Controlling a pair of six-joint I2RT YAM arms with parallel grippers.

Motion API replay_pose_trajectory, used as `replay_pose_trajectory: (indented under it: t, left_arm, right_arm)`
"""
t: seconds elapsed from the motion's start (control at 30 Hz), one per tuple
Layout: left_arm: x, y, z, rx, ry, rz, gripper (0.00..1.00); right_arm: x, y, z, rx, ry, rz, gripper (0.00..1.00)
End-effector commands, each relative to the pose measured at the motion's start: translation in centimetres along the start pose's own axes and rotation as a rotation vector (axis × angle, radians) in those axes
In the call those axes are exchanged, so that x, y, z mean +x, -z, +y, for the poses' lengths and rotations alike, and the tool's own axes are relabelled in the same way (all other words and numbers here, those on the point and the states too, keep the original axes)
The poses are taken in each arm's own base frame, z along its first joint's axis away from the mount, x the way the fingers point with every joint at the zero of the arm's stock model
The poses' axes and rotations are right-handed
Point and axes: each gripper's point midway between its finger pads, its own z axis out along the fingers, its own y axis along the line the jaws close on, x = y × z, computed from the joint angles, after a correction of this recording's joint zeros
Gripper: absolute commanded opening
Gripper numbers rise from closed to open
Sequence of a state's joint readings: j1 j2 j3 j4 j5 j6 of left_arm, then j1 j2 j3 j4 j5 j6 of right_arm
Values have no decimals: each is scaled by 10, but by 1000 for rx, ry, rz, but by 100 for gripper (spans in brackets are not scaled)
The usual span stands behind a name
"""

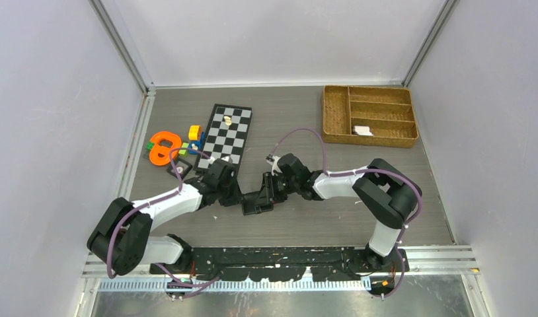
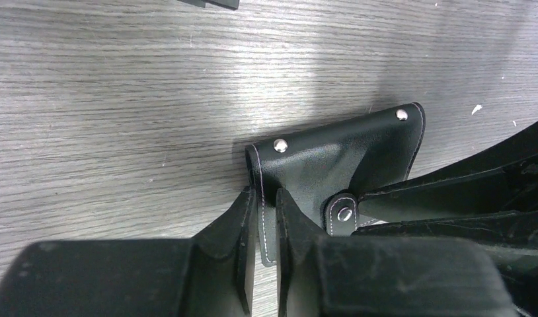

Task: Put the credit cards into the card holder
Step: Open the card holder at the center of the board.

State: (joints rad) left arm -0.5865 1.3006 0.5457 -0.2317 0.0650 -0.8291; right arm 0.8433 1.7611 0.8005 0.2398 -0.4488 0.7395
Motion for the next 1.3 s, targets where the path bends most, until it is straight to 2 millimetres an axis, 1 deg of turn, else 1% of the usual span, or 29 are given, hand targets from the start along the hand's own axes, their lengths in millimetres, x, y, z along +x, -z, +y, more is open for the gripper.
replay_pose_trajectory:
  t: [0.0, 0.07, 0.1, 0.33, 0.53, 0.67, 0.73, 0.77, 0.8, 1.07, 1.13, 1.27]
  left_arm:
    - [18, -8, 32, -110, 6, 30, 7]
    - [18, -8, 33, -113, 9, 31, 1]
    - [18, -8, 33, -113, 11, 31, 0]
    - [21, -9, 35, -115, 26, 32, 0]
    - [21, -10, 35, -115, 33, 31, 0]
    - [21, -11, 35, -116, 34, 32, 0]
    - [21, -11, 36, -119, 36, 35, 0]
    - [22, -11, 36, -121, 36, 38, 0]
    - [22, -11, 36, -122, 37, 38, 0]
    - [25, -12, 39, -131, 38, 47, 0]
    - [23, -12, 43, -152, 38, 32, 0]
    - [24, -12, 46, -162, 38, 31, 0]
  right_arm:
    - [-6, -7, 15, -46, 14, -20, 33]
    - [-7, -8, 15, -48, 13, -25, 32]
    - [-7, -8, 16, -50, 14, -26, 31]
    - [-7, -12, 23, -83, 30, -27, 23]
    - [-2, -18, 29, -112, 49, -6, 18]
    - [1, -19, 33, -118, 73, 3, 12]
    - [3, -20, 35, -119, 82, 9, 7]
    - [3, -20, 36, -120, 88, 10, 2]
    - [4, -20, 37, -121, 94, 12, 1]
    - [10, -22, 49, -139, 161, 22, 0]
    - [11, -22, 53, -140, 185, 19, 0]
    - [11, -21, 58, -129, 224, 4, 0]
